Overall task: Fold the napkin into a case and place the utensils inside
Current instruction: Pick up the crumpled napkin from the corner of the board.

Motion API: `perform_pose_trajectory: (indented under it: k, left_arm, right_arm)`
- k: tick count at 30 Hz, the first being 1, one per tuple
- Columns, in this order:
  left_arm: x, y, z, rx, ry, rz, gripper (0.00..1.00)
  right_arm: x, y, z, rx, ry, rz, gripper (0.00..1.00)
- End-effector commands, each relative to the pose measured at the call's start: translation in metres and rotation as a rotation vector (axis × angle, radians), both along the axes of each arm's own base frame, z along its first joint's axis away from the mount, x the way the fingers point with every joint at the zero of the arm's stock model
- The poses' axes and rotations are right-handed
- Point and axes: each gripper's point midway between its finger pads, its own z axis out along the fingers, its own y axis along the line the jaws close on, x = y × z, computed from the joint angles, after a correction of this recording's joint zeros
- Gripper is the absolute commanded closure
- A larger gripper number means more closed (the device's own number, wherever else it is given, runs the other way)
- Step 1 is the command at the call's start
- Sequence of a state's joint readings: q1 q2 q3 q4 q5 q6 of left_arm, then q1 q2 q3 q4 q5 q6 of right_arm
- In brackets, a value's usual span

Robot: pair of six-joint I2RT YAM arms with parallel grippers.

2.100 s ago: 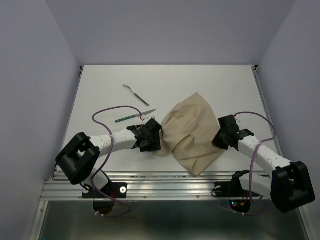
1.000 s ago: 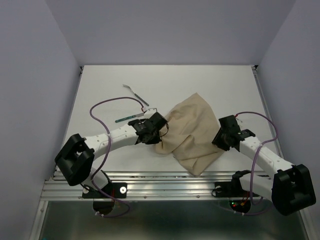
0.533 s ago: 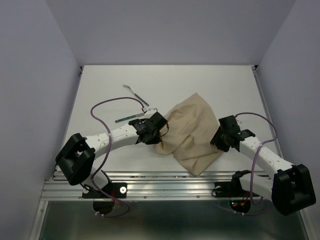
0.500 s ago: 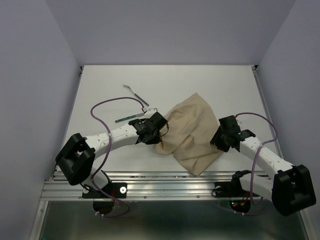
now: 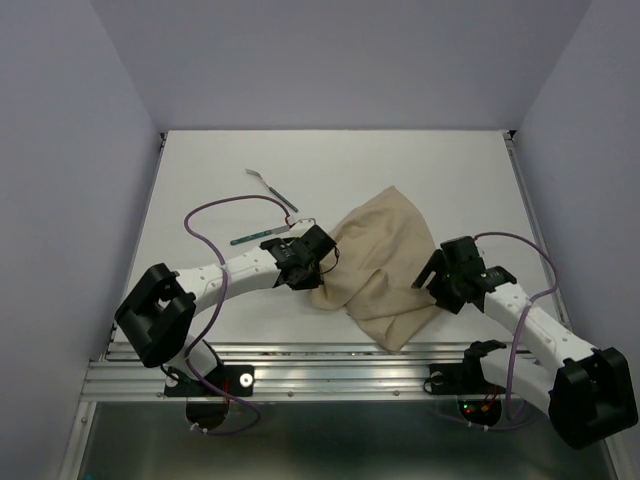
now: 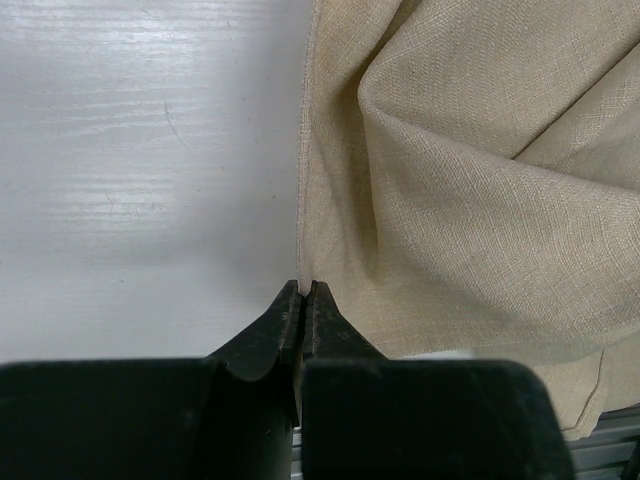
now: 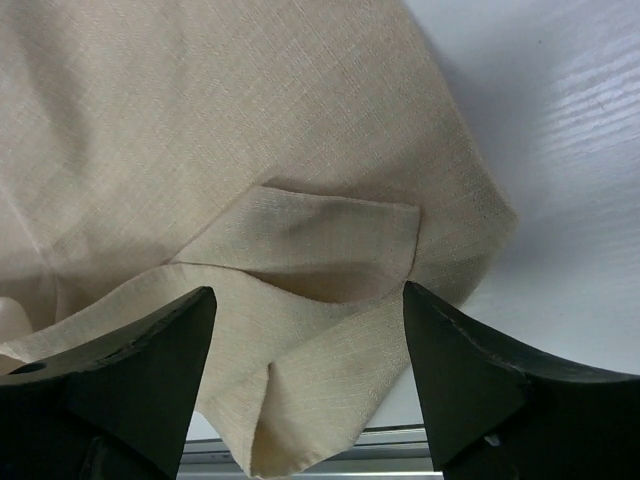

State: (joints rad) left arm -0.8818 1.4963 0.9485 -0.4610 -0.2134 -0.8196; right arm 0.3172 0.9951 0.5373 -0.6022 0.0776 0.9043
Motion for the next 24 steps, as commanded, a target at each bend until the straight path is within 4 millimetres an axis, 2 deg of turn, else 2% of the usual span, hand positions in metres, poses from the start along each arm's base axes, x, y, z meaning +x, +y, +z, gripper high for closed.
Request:
perform_pose_trajectory:
  k: [1, 7, 14, 24]
  left_arm:
    - [0.005, -0.001, 0.007, 0.000, -0.022, -0.004, 1.00]
    - [0.004, -0.001, 0.005, 0.006, -0.016, -0.003, 1.00]
    - [0.004, -0.001, 0.004, 0.009, -0.015, -0.004, 1.00]
    - [0.003, 0.001, 0.004, 0.011, -0.013, -0.001, 1.00]
  right_arm:
    - [-0.008, 0.007, -0.004, 0.029, 0.015, 0.011, 0.19]
    - [-0.008, 0.013, -0.006, 0.051, 0.016, 0.027, 0.26]
    - [-0.005, 0.015, -0.012, 0.053, 0.014, 0.028, 0.40]
    - [-0.008, 0.013, -0.024, 0.043, 0.040, 0.019, 0.40]
